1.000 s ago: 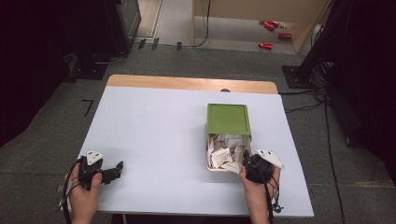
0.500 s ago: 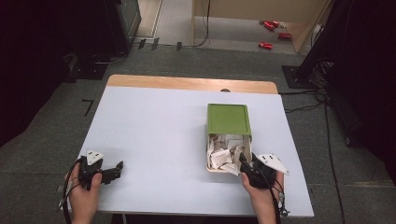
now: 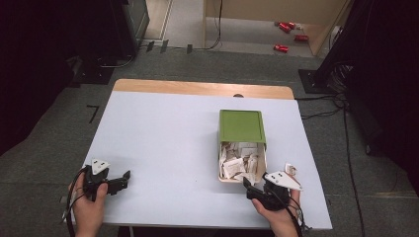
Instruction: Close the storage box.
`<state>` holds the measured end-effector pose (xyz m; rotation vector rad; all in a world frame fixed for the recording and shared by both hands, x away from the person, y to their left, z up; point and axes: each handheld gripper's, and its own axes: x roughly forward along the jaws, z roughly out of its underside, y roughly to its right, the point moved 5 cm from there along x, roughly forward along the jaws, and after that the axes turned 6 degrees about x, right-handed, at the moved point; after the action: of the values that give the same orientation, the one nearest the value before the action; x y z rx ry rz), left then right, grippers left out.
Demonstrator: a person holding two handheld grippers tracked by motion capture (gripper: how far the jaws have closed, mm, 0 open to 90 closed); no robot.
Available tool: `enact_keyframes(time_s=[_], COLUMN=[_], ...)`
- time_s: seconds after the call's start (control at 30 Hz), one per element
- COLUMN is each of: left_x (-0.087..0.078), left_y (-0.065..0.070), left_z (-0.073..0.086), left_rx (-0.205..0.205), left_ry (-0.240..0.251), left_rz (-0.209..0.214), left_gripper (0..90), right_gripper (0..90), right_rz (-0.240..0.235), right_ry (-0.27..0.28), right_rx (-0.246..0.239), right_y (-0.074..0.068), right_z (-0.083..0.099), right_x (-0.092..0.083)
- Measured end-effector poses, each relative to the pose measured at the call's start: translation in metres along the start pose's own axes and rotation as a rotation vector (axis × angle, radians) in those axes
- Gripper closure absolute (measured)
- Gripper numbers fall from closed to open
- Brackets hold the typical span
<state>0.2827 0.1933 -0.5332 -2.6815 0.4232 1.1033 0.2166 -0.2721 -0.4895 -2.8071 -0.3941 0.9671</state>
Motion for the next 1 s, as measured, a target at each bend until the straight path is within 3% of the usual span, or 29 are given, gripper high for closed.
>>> enact_keyframes(time_s=[0.13, 0.43, 0.57, 0.63, 0.8, 1.0], left_x=[0.000, 0.000, 0.000, 0.000, 0.000, 0.000], left_y=[0.000, 0.000, 0.000, 0.000, 0.000, 0.000], left_z=[0.000, 0.000, 0.000, 0.000, 0.000, 0.000], left_rx=[0.000, 0.000, 0.000, 0.000, 0.000, 0.001], left_ry=[0.000, 0.000, 0.000, 0.000, 0.000, 0.000], left_rz=[-0.001, -0.001, -0.001, -0.001, -0.001, -0.001], left_gripper=[10.7, 10.7, 10.7, 10.8, 10.7, 10.7], right_gripper=[22.4, 21.7, 26.5, 26.2, 26.5, 29.1], right_rz=[-0.018, -0.024, -0.009, -0.018, 0.014, 0.059], right_ry=[-0.033, -0.034, -0.037, -0.032, -0.016, -0.001], right_rx=[-0.024, -0.082, -0.136, -0.130, -0.112, -0.057], right_y=[0.000, 0.001, 0.004, 0.005, 0.003, 0.002], right_z=[0.009, 0.013, 0.016, 0.016, 0.015, 0.012], right_x=[0.007, 0.008, 0.008, 0.008, 0.011, 0.015])
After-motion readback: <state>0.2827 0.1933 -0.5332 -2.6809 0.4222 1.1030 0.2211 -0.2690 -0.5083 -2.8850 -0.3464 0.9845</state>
